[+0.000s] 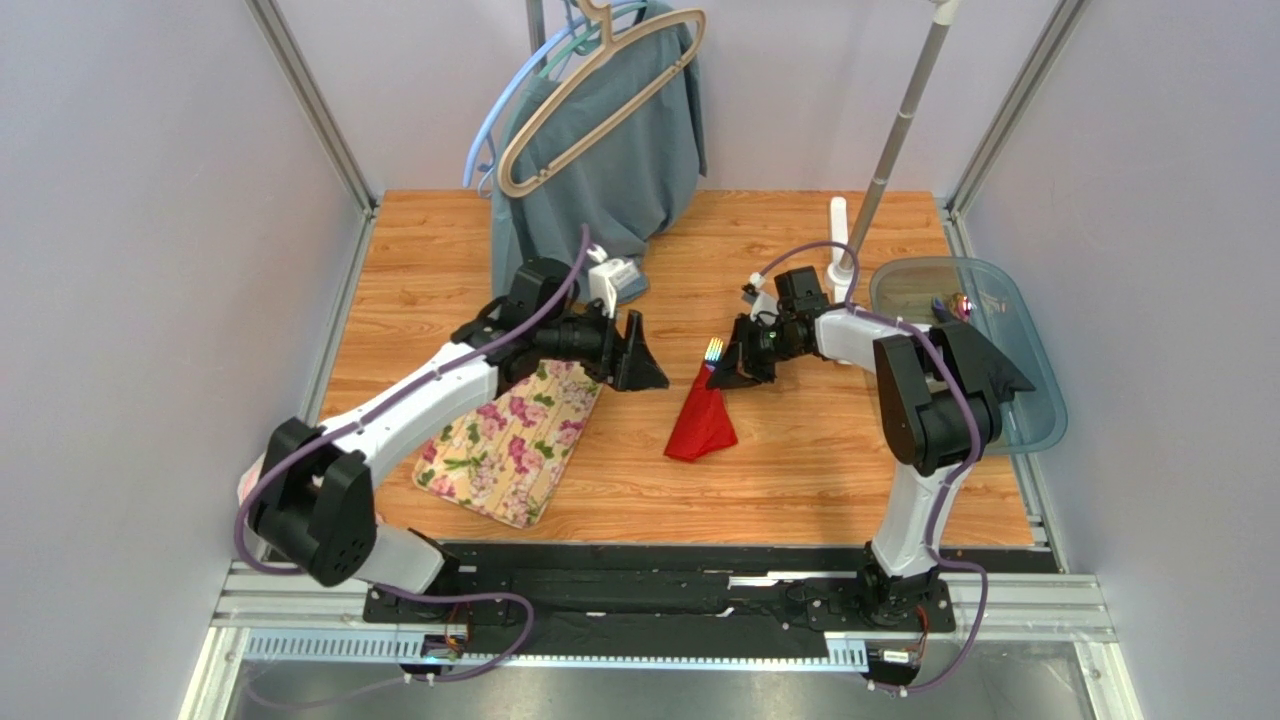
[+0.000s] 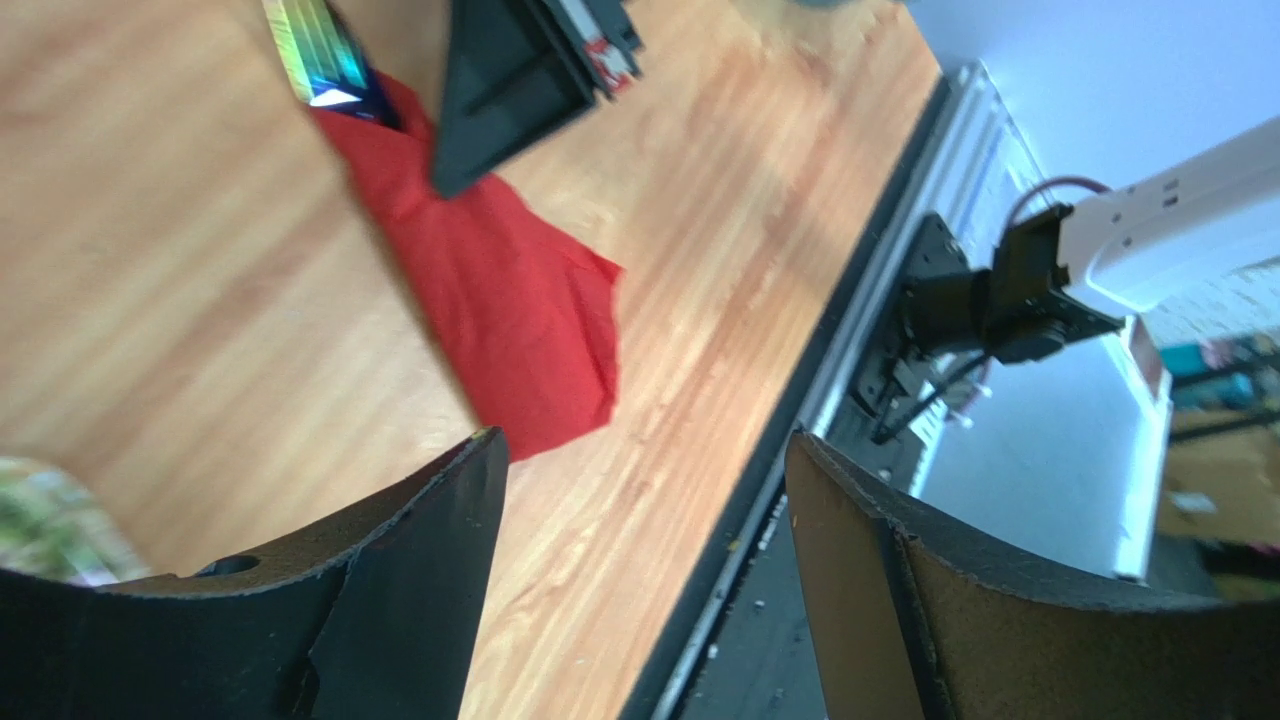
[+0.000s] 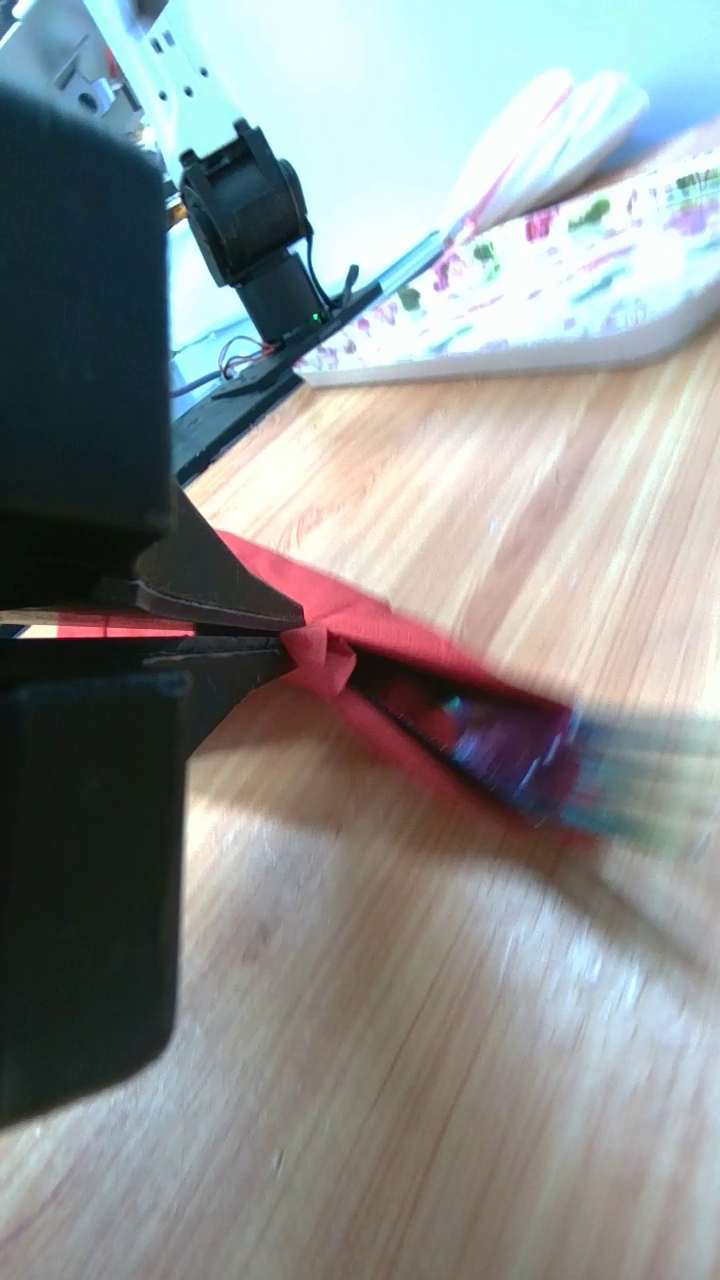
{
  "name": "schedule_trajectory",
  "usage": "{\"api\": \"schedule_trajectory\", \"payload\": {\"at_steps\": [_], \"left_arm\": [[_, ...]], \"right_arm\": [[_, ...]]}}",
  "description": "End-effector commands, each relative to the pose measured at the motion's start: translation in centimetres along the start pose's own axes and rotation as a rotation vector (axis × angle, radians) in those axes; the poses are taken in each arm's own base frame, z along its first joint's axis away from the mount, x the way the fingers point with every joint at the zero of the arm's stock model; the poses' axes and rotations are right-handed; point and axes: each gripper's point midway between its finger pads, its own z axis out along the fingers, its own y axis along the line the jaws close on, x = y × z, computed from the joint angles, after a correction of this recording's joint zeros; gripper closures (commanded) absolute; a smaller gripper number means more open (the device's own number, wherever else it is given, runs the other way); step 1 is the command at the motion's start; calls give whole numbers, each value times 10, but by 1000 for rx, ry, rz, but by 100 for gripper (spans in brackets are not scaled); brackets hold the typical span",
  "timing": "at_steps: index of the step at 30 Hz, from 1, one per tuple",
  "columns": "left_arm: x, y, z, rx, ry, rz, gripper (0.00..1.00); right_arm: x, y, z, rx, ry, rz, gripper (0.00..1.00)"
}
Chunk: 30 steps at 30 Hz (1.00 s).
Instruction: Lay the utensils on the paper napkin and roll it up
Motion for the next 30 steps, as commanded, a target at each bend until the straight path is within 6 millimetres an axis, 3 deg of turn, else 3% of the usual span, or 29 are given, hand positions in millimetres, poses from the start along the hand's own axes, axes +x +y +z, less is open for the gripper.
{"api": "schedule_trajectory", "payload": {"at_steps": [1,6,10,11,15,20,26,30], "left_arm": [[-21,8,-35,-81,-95,115,23],[-34,6,-52,-82,-153,121,18],[-43,0,-57,-45,-167,161,8],[-45,0,-57,-40,-168,151,1],[-49,18,-60,-75,-167,31,1],[-54,25,-62,-36,-184,-63,1],[-75,15,-84,-91,-329,122,1],[-84,30,-105,-222,-388,140,1]], "right_arm": [[-19,36,-19,-101,-78,-107,100],[-20,44,-25,-123,-86,-133,100],[-19,52,-29,-148,-87,-164,100],[-19,55,-31,-155,-86,-171,100],[-21,67,-40,-172,-89,-224,100],[-23,82,-52,-204,-101,-278,100],[-25,107,-72,-242,-111,-348,100],[-17,126,-87,-272,-97,-405,100]]}}
